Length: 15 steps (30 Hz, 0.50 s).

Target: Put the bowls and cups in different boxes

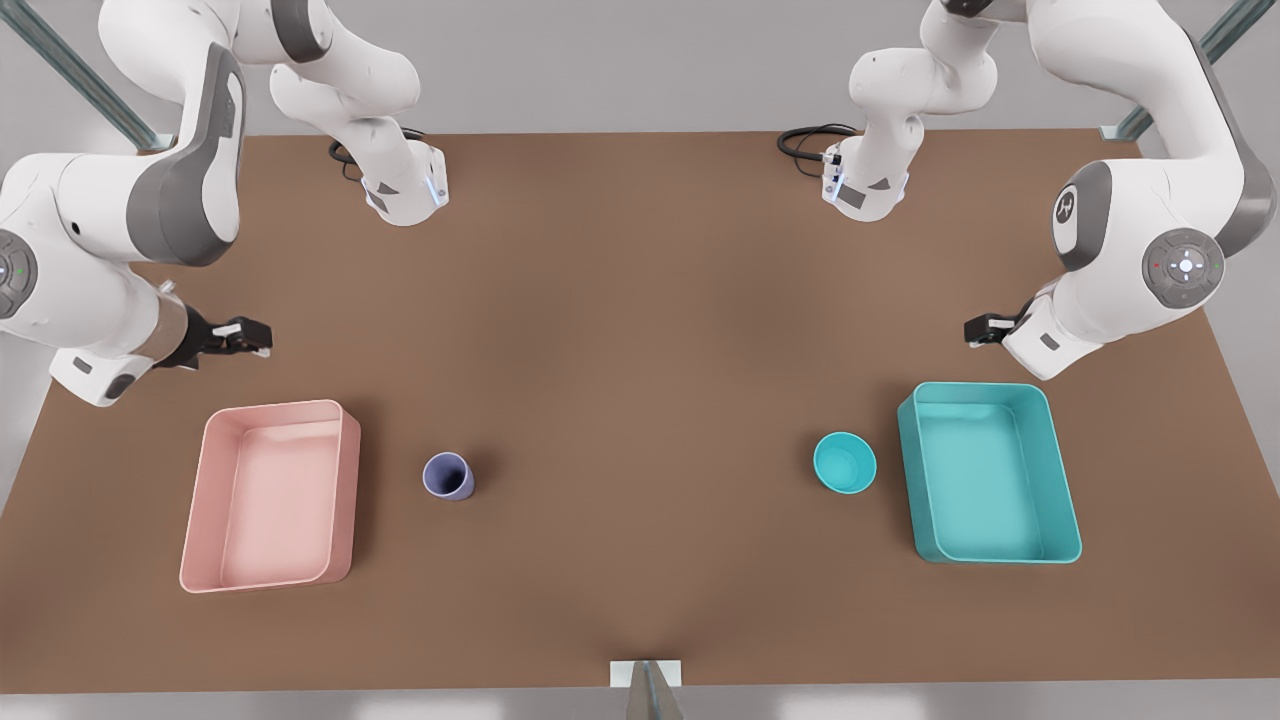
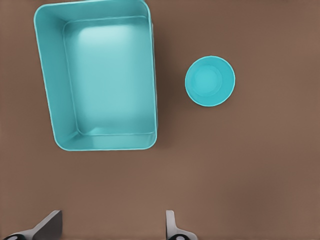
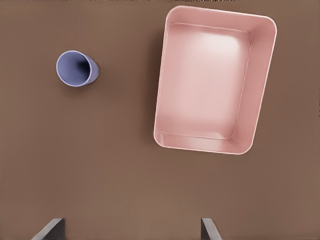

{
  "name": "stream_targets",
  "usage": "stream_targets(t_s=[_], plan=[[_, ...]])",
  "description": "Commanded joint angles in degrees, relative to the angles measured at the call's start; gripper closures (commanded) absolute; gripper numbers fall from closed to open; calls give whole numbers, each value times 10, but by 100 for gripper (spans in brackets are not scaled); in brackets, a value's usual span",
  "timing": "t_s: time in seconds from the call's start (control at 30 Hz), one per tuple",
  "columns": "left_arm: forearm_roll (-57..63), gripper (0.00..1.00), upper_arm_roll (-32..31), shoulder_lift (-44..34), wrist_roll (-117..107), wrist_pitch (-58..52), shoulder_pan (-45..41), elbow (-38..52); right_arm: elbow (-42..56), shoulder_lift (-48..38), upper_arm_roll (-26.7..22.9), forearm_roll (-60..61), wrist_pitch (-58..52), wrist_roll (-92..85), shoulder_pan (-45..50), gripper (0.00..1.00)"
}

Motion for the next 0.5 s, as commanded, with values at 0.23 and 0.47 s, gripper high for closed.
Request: stream_targets(t_s=[0.23,0.47], plan=[[30,0,-38,249,-98,142,-103,103,-11,120,-4,-5,160,126,90,0],[68,0,-50,327,-117,269,-127,76,-21,227,-3,74,347,118,66,0]])
